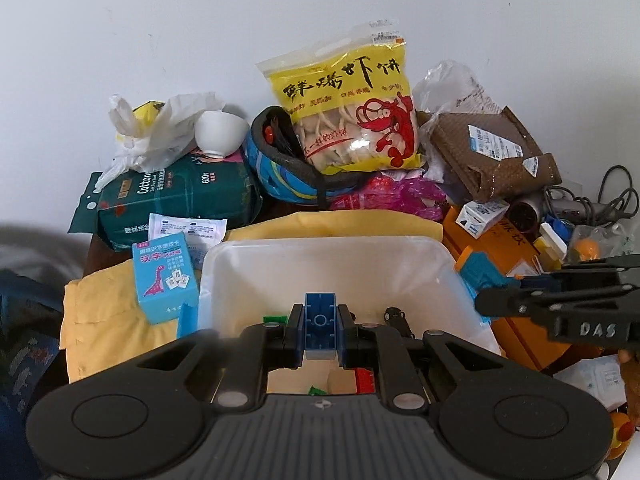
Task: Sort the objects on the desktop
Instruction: 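Move both held toys over the white bin and release them inside, then grasp the brown cube with the left tool while the right tool grasps a black car, then carry the brown cube and black car over the white bin and open both tools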
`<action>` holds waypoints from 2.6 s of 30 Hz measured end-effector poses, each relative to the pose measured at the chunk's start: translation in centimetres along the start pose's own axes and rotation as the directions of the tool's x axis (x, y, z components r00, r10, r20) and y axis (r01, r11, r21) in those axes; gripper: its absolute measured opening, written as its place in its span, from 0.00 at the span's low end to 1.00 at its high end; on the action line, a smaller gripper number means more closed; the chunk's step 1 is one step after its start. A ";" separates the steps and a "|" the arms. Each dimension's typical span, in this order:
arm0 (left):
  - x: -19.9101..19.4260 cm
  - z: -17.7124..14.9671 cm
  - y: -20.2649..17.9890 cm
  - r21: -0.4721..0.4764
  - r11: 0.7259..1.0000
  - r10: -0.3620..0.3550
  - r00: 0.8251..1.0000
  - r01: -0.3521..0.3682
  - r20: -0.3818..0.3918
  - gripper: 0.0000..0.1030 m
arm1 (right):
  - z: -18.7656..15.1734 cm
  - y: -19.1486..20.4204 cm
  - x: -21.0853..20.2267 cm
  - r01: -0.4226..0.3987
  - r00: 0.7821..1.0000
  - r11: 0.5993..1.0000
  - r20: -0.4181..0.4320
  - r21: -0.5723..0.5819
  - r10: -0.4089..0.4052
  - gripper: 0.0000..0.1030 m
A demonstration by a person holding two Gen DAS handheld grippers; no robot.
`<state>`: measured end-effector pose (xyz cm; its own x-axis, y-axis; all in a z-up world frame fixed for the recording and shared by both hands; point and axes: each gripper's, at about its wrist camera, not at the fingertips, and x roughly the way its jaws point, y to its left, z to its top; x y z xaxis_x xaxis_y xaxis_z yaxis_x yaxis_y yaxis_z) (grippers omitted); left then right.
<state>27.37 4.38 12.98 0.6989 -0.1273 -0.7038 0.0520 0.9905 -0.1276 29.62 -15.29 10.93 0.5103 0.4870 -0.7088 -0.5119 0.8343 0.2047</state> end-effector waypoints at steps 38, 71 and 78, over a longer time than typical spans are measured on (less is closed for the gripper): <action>-0.6 -27.1 -6.5 0.149 0.986 -0.046 0.981 0.075 -0.189 0.37 | -26.4 5.4 -2.9 -0.099 0.981 0.991 -0.178 -0.086 0.082 0.52; -4.7 -29.2 -1.2 0.040 0.999 0.016 0.993 -0.011 -0.120 0.31 | -29.5 9.8 -3.1 -0.131 0.983 0.938 -0.163 -0.321 0.082 0.71; -4.7 -29.2 -1.5 0.054 0.999 0.009 0.992 -0.002 -0.129 0.31 | -29.7 12.7 -0.1 -0.177 0.976 0.840 -0.200 -0.513 0.083 0.38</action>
<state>3.19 1.98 -3.95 0.6018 -0.1239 -0.7890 0.0889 0.9921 -0.0880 2.55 -12.41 -6.45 0.3172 0.4931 -0.8100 -0.8746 0.4824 -0.0488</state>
